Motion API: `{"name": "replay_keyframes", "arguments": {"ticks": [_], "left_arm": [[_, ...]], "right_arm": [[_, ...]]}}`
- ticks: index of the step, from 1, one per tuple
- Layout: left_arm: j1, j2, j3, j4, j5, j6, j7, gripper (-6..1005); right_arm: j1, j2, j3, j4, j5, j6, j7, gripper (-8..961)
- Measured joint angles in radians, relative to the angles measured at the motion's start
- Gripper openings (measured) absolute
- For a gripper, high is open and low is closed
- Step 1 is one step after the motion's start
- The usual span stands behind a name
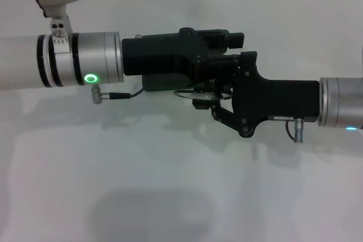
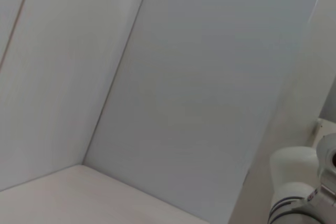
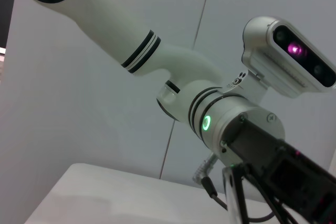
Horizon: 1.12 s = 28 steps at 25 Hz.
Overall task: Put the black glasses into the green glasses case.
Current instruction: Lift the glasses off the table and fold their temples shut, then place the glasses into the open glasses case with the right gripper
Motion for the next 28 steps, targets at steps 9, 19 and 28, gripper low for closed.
{"name": "replay_keyframes", "arguments": {"ticks": [9,19,28], "left_arm": [[0.015,-0.004,-0.108,-0.006,-0.005,-0.042,0.032,603],[0.092,-0.008,-0.357,0.004,-0.008,-0.14,0.134,602],[0.082,-0.01,-0.361,-0.004,0.001,-0.177,0.138,603]], "right_arm": [[0.0,0.0,-0.017,0.012,-0.005,0.052,-0.008,107],[-0.002,0.0,-0.339,-0.222,0.006,0.774,0.074,107],[0.033,0.0,-0.54,-0.288,0.038,1.028,0.098,108]]}}
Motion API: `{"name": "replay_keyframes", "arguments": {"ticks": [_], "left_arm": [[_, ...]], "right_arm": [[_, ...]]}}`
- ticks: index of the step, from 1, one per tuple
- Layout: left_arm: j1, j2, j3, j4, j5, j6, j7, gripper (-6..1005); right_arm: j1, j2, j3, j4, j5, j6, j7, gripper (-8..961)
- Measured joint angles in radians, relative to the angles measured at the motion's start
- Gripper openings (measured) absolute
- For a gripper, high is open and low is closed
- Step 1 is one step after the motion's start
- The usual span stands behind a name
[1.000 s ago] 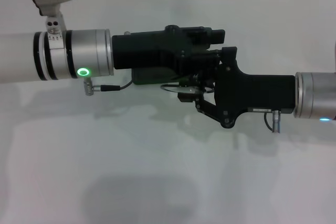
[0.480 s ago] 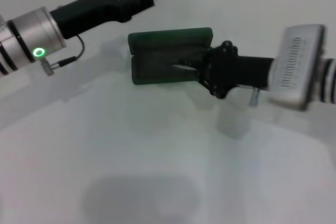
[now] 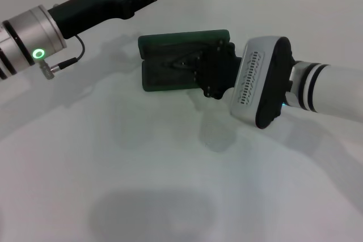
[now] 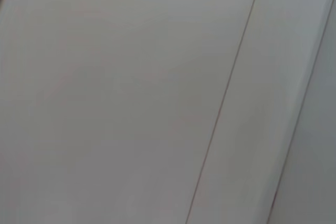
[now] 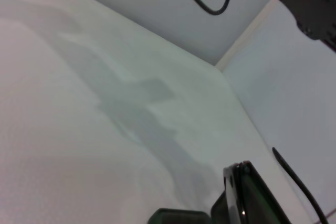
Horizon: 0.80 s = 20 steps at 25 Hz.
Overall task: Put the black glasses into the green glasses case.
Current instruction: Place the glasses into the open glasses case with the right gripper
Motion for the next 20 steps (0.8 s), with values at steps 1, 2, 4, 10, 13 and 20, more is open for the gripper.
{"name": "replay_keyframes", "arguments": {"ticks": [1,2,4,10,13,20], "left_arm": [[-0.001,0.0,0.0,-0.001,0.001,-0.001,0.0,603],[-0.003,-0.001,0.001,-0.001,0.002,-0.001,0.001,603],[-0.004,-0.002,0.001,-0.002,0.002,-0.001,0.001,603],[-0.008,-0.004,0.0,-0.003,0.002,-0.003,0.001,602],[-0.007,-0.004,-0.001,-0.003,0.003,-0.003,0.002,602],[0.0,-0.005,-0.002,-0.004,0.003,-0.023,0.002,603]], "right_arm": [[0.007,0.0,-0.004,0.0,0.002,0.009,0.009,108],[0.017,0.0,-0.006,0.003,0.003,0.017,0.024,108],[0.04,0.0,-0.012,0.016,0.003,0.03,0.059,108],[0.073,0.0,-0.035,0.053,0.003,0.041,0.108,135],[0.066,0.0,-0.037,0.049,0.003,0.043,0.11,163],[0.014,0.0,-0.026,-0.002,0.002,0.011,0.11,309]]}}
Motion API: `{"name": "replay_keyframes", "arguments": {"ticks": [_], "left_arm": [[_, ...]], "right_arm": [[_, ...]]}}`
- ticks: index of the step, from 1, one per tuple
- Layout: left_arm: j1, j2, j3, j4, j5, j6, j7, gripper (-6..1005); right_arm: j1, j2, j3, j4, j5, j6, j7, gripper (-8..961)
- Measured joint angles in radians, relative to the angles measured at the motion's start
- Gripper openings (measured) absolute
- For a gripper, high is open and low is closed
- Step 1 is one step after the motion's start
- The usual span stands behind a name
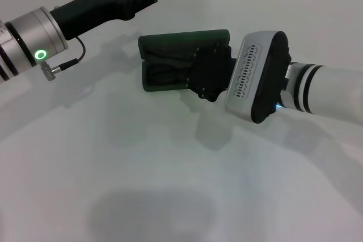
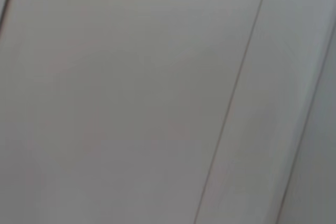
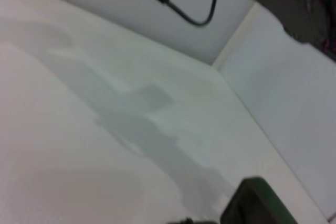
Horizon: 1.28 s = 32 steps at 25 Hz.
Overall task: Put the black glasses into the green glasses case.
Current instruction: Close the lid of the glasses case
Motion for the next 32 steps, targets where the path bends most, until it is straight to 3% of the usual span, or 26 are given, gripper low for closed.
{"name": "replay_keyframes", "arguments": {"ticks": [3,7,15,18,25,32], "left_arm": [[0.002,0.0,0.0,0.0,0.007,-0.024,0.0,603],[-0.005,0.001,0.0,0.0,0.054,-0.08,-0.016,602],[-0.039,0.0,0.014,0.01,0.296,-0.103,-0.055,602],[-0.039,0.001,0.108,0.011,0.309,-0.099,-0.054,603],[-0.057,-0.001,0.158,0.011,0.304,-0.115,-0.058,602],[-0.082,-0.005,0.196,0.001,0.317,-0.217,-0.101,602]], "right_arm": [[-0.032,0.0,0.038,-0.017,0.004,-0.068,0.0,317],[-0.079,-0.005,0.191,0.002,0.029,-0.276,0.018,324],[-0.161,-0.007,0.795,0.204,0.052,-0.738,0.08,334],[-0.188,-0.008,0.963,0.249,0.06,-0.88,0.08,338],[-0.197,-0.006,0.985,0.252,0.076,-0.916,0.077,347],[-0.189,-0.004,0.978,0.263,0.077,-0.919,0.073,357]]}}
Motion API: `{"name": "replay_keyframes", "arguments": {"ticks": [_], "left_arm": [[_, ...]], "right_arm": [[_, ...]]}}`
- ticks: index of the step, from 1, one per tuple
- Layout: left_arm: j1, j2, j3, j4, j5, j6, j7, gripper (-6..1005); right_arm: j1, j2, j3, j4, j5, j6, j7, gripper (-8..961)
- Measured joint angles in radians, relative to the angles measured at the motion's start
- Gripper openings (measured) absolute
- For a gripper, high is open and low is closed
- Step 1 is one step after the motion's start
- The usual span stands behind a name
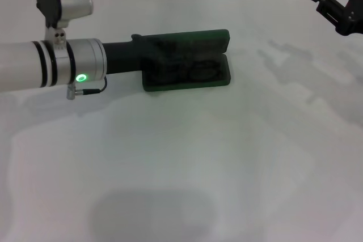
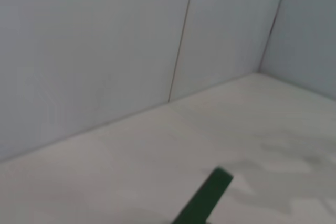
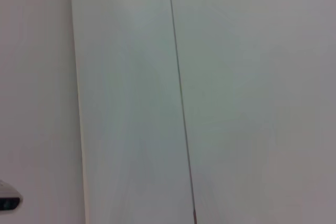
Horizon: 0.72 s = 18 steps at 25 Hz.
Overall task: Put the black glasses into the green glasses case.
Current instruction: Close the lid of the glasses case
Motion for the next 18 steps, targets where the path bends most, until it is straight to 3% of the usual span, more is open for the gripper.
{"name": "replay_keyframes", "arguments": {"ticks": [7,13,18], "left_arm": [[-0.003,0.004,0.095,-0.001,0.015,-0.026,-0.06,603],[-0.003,0.001,0.1,0.002,0.019,-0.054,-0.066,603],[0.012,0.004,0.094,0.027,-0.033,0.024,-0.046,603]], "right_arm": [[0.001,0.0,0.0,0.001,0.0,0.002,-0.002,366],[0.0,0.0,-0.001,0.001,-0.001,0.0,-0.004,374],[-0.006,0.0,-0.001,0.002,0.0,0.0,-0.005,380]]}}
